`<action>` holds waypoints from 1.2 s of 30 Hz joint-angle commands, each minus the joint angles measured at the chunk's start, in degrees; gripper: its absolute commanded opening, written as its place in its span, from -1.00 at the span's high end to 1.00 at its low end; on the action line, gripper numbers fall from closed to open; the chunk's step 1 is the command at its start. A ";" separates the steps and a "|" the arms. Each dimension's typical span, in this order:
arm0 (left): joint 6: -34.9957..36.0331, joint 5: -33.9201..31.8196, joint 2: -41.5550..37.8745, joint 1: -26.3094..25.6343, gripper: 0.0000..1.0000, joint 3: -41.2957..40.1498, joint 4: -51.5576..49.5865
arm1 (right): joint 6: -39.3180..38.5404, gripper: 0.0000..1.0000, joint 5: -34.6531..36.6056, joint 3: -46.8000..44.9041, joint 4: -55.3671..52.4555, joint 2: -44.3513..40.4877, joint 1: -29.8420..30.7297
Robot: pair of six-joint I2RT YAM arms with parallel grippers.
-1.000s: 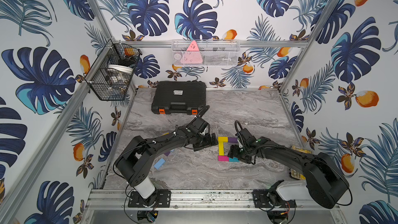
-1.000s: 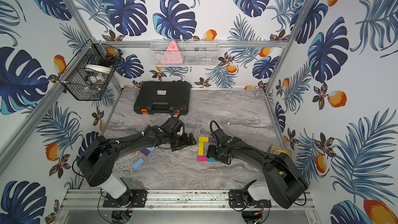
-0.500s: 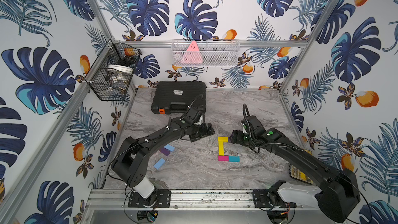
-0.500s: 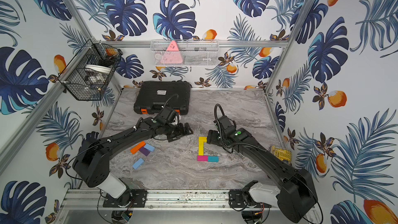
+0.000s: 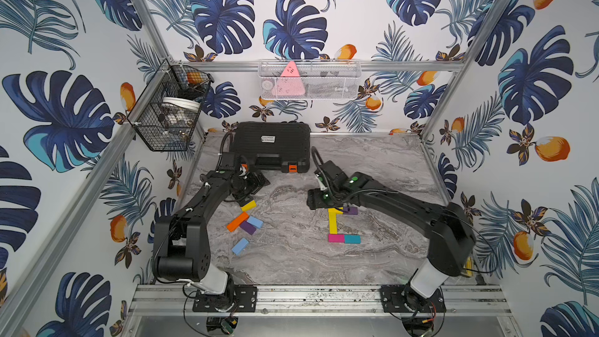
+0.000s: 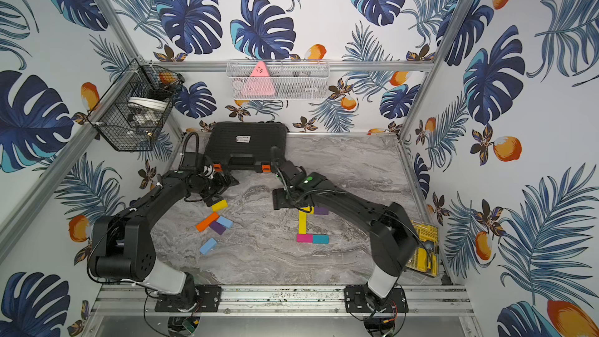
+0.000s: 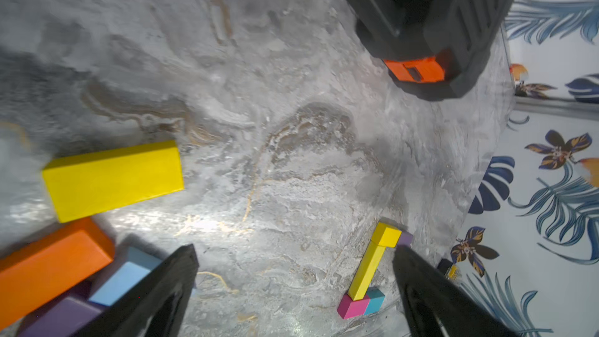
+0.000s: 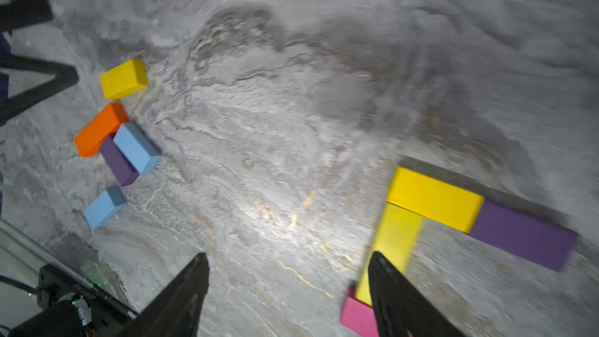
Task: Assemble the letter c with building blocks
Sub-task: Move the building block to the center of the board.
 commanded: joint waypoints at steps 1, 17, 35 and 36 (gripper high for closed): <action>1.84 1.26 -0.03 3.34 -0.98 -0.61 -0.86 | -3.03 -0.55 0.19 7.36 -1.63 7.24 4.16; 1.42 4.05 5.03 12.12 -0.98 0.93 0.26 | -21.88 -0.37 -3.50 25.11 -0.30 29.83 15.09; 0.30 5.17 7.32 12.53 -0.98 2.51 0.38 | -26.38 -0.11 5.64 30.58 5.19 37.51 15.92; 0.11 5.18 7.27 12.53 -0.98 2.47 0.60 | -26.79 -0.07 5.68 30.49 5.44 37.61 15.93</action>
